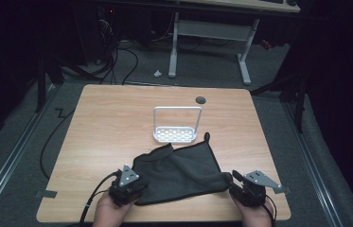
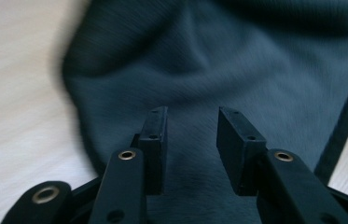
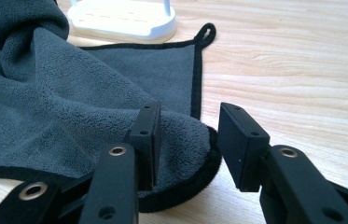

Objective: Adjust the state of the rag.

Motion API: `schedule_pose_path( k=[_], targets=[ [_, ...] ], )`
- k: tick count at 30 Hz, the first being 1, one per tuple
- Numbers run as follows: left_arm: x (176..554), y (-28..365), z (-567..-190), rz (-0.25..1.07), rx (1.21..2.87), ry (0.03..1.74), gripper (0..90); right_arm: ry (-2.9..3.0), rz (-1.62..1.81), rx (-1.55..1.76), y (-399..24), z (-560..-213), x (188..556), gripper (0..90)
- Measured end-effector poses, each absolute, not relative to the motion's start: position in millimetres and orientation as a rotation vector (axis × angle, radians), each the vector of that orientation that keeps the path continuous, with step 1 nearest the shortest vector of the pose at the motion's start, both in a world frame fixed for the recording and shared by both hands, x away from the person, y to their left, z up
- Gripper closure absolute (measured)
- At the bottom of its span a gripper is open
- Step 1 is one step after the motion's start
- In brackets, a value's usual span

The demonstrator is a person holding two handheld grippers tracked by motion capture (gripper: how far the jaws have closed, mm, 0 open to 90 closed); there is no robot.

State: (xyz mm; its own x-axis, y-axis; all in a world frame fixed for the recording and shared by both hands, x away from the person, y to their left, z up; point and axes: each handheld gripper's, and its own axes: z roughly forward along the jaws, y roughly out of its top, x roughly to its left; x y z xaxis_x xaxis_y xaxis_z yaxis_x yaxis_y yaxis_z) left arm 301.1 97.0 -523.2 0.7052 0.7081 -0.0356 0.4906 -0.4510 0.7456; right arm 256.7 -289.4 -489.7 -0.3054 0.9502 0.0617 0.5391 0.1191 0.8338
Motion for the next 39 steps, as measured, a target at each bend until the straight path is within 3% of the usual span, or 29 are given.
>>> schedule_pose_path(
  k=[14,20,29,35,39],
  targets=[
    [263.2,160.7,-524.5,0.32,2.14,1.031,65.3,1.922,1.079,1.388,-288.7,-488.7,255.0,60.9],
    [261.5,160.1,-514.7,0.408,2.122,1.008,63.7,1.999,1.084,1.357,-272.4,-493.8,264.6,61.8],
    [269.9,159.6,-517.1,0.384,2.098,1.018,61.9,2.179,0.888,1.345,-242.2,-517.9,302.3,66.4],
    [264.0,154.7,-514.8,0.366,2.097,0.985,62.1,2.104,0.81,1.443,-282.2,-521.7,293.9,68.5],
    [265.5,142.6,-512.9,0.342,2.086,0.952,60.4,1.942,0.846,1.534,-317.2,-517.3,283.6,64.2]
  ],
)
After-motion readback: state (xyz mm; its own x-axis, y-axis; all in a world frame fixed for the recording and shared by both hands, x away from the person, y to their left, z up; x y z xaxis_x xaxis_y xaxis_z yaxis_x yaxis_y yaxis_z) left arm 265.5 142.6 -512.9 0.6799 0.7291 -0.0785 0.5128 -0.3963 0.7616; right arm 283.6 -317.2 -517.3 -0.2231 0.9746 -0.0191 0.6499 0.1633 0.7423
